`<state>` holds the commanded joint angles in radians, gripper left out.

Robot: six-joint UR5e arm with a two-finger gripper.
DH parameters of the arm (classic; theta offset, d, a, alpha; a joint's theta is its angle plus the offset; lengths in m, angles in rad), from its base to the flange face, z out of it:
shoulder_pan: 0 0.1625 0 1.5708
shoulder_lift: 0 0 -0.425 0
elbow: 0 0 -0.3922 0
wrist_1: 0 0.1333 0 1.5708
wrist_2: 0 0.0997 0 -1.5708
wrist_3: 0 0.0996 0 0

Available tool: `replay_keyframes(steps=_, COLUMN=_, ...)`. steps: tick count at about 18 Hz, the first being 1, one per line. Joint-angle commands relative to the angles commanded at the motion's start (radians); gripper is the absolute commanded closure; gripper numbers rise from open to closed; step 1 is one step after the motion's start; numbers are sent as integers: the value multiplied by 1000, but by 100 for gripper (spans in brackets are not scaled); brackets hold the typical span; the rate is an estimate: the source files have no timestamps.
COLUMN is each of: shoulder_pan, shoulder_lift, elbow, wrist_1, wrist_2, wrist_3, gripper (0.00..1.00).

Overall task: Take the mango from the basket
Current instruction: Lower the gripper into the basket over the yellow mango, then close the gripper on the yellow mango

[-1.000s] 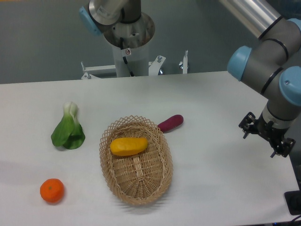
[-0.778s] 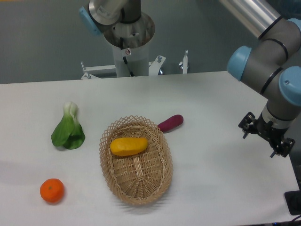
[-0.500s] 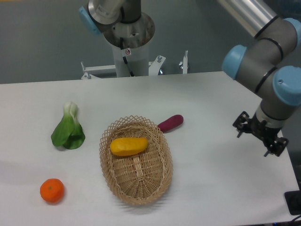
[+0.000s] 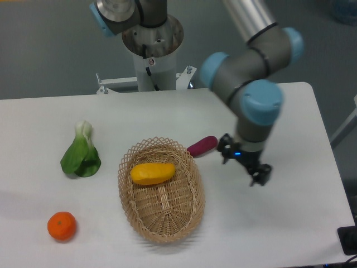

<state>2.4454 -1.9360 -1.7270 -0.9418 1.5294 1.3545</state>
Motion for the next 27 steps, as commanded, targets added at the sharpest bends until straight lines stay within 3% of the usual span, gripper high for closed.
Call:
replay_keyframes(steps=8, shoulder_pan=-132, shoulder_lift=6, elbow=-101, wrist_1=5, wrist_2=2, wrist_3=-46, gripper=0)
replay_keyframes(steps=17, shoulder_pan=-140, shoulder_lift=-50, elbow=-118, wrist_1=14, wrist_2=11, wrist_3=-29, gripper=0)
replay_keyframes(steps=18, shoulder_pan=-140, shoulder_lift=-60, elbow=-112, wrist_1=14, wrist_2=11, wrist_3=-31, gripper=11)
replay_keyframes(steps=21, shoulder_pan=-140, shoulder_lift=-60, elbow=-109, wrist_1=12, wrist_2=11, wrist_3=-37, gripper=65)
replay_keyframes(steps=23, shoulder_pan=-140, shoulder_lift=-52, elbow=-103, wrist_1=11, wrist_2=5, wrist_3=-46, gripper=88)
replay_keyframes(steps=27, shoulder_pan=-135, shoulder_lift=-29, elbow=-89, wrist_1=3, wrist_2=2, wrist_3=-45, gripper=90)
